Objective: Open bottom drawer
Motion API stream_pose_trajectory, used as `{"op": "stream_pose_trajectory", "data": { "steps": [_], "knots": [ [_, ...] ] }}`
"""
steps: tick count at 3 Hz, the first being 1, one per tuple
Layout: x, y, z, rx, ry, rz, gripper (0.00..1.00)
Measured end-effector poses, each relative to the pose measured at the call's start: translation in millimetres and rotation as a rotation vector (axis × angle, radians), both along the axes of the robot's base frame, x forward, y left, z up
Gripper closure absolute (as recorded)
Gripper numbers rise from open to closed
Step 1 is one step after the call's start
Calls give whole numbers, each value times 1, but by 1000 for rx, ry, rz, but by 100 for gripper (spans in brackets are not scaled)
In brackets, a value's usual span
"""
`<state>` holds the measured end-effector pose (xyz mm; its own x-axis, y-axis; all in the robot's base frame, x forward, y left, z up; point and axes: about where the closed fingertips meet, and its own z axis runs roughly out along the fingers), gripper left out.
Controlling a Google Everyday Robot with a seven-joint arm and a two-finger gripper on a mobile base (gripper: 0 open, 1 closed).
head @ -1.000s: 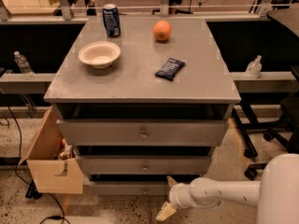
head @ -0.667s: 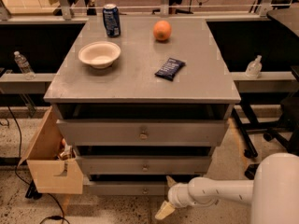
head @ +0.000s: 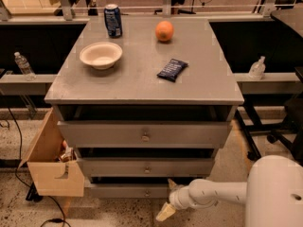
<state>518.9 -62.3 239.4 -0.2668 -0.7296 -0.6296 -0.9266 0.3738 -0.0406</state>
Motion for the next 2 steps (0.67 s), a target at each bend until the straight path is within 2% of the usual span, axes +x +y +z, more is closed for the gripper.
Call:
{"op": "stream_pose_trajectory", "data": {
  "steps": [2],
  "knots": [
    [20,-1,-17,-18,-2,-27,0]
  ]
}}
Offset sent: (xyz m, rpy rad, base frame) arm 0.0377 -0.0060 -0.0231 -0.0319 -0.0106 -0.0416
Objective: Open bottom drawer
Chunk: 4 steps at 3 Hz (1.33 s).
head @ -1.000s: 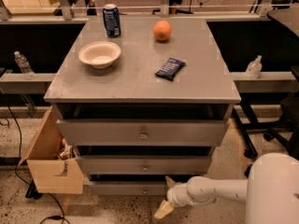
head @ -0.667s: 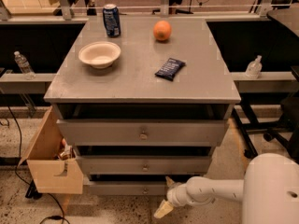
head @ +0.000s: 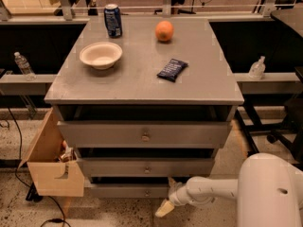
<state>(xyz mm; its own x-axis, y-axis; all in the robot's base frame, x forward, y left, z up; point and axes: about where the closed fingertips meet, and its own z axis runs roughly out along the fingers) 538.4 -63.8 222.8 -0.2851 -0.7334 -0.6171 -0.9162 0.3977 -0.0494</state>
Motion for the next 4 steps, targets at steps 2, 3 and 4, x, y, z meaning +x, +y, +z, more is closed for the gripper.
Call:
{"op": "stream_pose_trajectory", "data": {
  "steps": [2,3,4],
  "knots": [
    [16,4,-19,-6,25,-5,0],
    [18,5,-28,-3,41,-12,17],
    [18,5,-33,1,56,-13,41]
  ]
}}
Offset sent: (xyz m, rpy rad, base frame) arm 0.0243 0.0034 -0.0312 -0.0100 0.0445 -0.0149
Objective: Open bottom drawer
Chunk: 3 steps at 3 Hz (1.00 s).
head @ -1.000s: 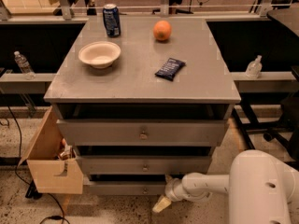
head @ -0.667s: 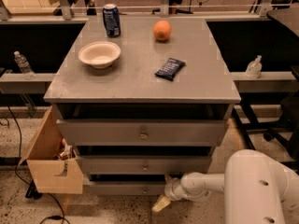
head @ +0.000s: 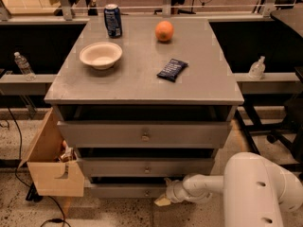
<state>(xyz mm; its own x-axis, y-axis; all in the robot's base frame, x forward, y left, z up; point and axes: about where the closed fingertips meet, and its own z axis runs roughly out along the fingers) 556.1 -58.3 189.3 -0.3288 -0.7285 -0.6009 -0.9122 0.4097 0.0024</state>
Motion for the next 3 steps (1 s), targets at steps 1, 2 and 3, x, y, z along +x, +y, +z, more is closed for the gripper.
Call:
{"op": "stream_pose_trajectory", "data": {
  "steps": [1,2,3],
  "knots": [
    [-1,0,0,1,3,0,64],
    [-1,0,2,1,3,0,87],
    [-1,0,4,1,3,0,100]
  ]
}}
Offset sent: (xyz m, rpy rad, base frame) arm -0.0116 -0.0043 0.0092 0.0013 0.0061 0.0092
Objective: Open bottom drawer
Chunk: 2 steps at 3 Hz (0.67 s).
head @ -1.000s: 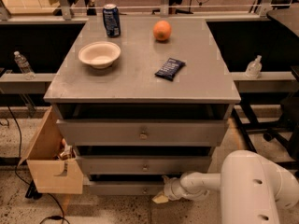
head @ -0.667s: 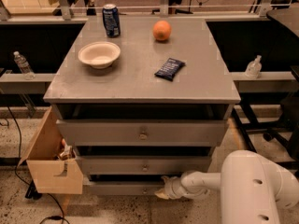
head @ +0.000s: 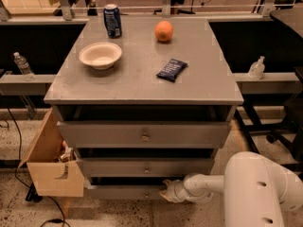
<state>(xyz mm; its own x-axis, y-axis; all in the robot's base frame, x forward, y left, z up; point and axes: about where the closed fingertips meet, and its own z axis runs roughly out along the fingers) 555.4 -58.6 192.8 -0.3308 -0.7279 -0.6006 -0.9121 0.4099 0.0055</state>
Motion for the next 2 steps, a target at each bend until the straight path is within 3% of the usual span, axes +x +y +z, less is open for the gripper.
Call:
{"op": "stream_pose_trajectory", "data": {
  "steps": [2],
  "knots": [
    [0,0,2,0,0,0,100]
  ]
}}
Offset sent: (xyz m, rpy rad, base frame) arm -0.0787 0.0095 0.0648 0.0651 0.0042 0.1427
